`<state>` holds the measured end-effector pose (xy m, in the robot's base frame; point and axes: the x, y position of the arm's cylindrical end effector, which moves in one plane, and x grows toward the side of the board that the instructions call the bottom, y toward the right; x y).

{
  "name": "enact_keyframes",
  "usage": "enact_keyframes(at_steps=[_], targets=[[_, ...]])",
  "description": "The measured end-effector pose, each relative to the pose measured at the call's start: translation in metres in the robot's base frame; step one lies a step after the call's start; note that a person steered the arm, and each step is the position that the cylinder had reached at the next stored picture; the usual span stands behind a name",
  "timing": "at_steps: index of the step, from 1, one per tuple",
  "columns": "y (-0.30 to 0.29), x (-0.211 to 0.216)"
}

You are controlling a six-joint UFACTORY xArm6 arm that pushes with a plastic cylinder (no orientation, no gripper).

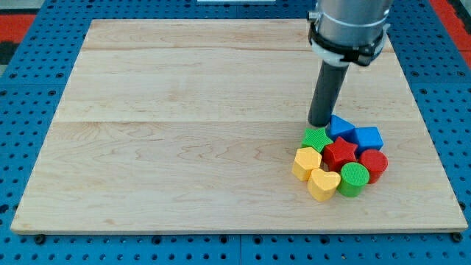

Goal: Push the green circle into the group of blocks

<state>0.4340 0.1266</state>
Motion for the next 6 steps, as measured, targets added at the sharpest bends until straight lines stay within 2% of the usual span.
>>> enact_keyframes(at_steps=[1, 2, 3, 4, 5, 6], targets=[[0.005, -0.027], [0.083, -0.018], [0.163, 0.022], [0.191, 0.092], [0.139, 0.146], [0.048, 0.152]])
